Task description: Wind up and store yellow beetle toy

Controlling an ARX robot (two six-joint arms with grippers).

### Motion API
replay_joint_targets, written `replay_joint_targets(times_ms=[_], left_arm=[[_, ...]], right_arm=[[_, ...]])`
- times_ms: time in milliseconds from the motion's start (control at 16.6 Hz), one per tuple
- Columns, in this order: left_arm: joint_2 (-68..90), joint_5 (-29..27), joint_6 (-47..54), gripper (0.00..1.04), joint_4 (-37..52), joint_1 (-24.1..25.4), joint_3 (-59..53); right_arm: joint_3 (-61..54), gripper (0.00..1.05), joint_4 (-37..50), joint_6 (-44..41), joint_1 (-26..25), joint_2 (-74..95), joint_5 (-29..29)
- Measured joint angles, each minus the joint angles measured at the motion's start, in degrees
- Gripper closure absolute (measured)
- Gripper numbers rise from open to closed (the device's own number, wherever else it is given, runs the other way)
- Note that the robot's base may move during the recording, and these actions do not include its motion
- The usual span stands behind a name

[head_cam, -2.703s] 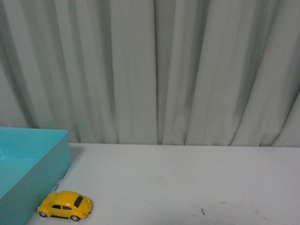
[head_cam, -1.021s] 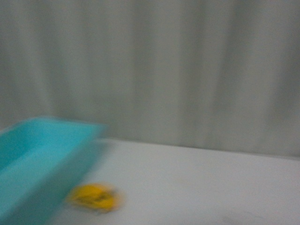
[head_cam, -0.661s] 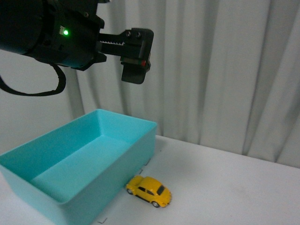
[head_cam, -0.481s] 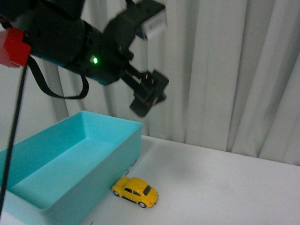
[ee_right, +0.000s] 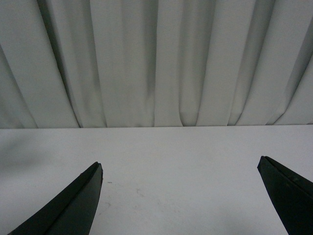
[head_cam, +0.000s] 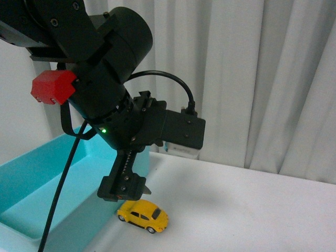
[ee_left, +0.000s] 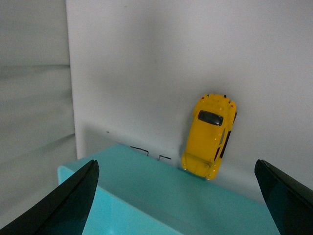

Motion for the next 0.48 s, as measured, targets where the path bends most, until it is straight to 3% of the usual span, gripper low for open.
replay_joint_targets(times_ms=[240,481], left_arm=[[4.3,-5.5,10.9,0.07,-2.7,-1.6,0.9],[9.6,-7.7,9.7,0.07,-3.1,-1.9,1.6]], right_arm=[[0.0,0.07,0.0,0.0,0.0,0.0,0.0],[0.0,0.07,0.0,0.0,0.0,0.0,0.0]])
